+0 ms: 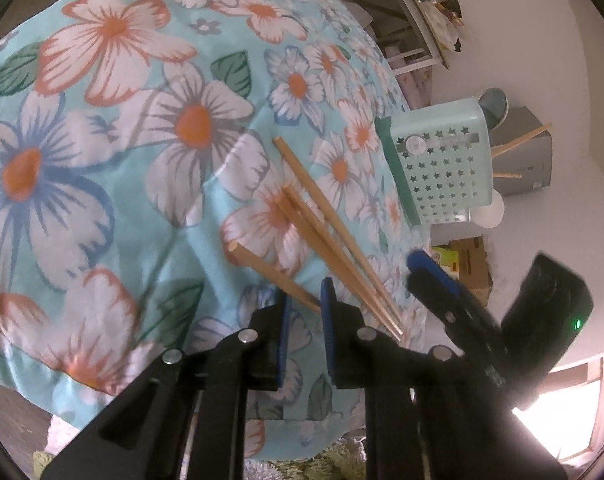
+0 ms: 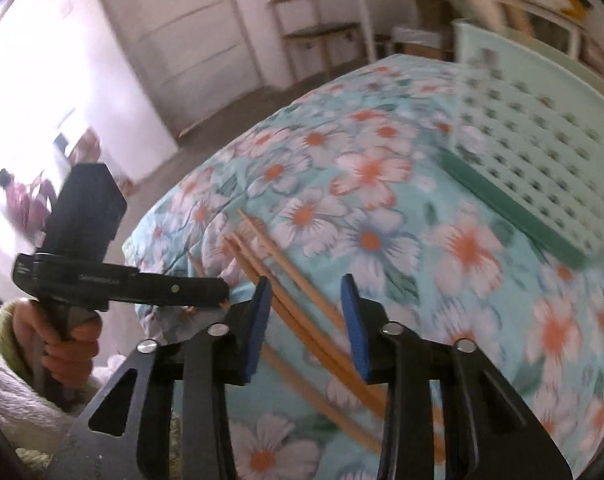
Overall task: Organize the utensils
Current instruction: 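Grasp one wooden chopstick with each gripper from the pile on the cloth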
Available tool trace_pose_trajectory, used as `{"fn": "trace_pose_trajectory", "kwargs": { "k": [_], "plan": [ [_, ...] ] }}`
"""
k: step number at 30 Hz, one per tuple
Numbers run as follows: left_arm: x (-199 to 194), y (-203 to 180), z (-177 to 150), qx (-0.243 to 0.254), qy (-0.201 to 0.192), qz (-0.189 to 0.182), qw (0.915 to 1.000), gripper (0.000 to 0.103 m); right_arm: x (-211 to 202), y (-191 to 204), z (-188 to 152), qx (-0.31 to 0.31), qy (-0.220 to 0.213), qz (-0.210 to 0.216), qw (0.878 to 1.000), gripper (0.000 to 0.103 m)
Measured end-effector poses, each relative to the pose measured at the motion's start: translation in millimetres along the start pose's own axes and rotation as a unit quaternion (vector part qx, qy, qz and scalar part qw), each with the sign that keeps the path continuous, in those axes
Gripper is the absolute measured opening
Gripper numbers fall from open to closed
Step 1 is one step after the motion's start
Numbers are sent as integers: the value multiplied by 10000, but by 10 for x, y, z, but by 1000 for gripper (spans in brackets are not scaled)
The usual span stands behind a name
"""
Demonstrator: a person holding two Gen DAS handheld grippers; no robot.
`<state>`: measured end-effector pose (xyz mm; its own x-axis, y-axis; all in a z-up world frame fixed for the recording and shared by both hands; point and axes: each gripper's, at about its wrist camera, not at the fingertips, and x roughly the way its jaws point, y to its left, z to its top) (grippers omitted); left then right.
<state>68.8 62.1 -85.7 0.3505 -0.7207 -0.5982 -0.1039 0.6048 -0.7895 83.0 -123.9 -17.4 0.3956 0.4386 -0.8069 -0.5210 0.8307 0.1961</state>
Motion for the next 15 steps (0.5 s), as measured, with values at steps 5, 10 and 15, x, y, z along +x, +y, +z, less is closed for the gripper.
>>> {"fn": "trace_pose_trajectory", "kwargs": {
  "k": [5, 10, 15],
  "plan": [
    [13, -5, -28, 54, 1, -25, 10000, 14, 240, 62, 134, -514, 332, 157, 9980, 25],
    [15, 7, -28, 87, 9, -53, 9999, 14, 453, 72, 130, -652, 724, 210, 9950, 16],
    [14, 22, -20, 103, 19, -78, 9999, 14, 503, -18, 135, -445, 719, 139, 9963, 10]
  ]
}}
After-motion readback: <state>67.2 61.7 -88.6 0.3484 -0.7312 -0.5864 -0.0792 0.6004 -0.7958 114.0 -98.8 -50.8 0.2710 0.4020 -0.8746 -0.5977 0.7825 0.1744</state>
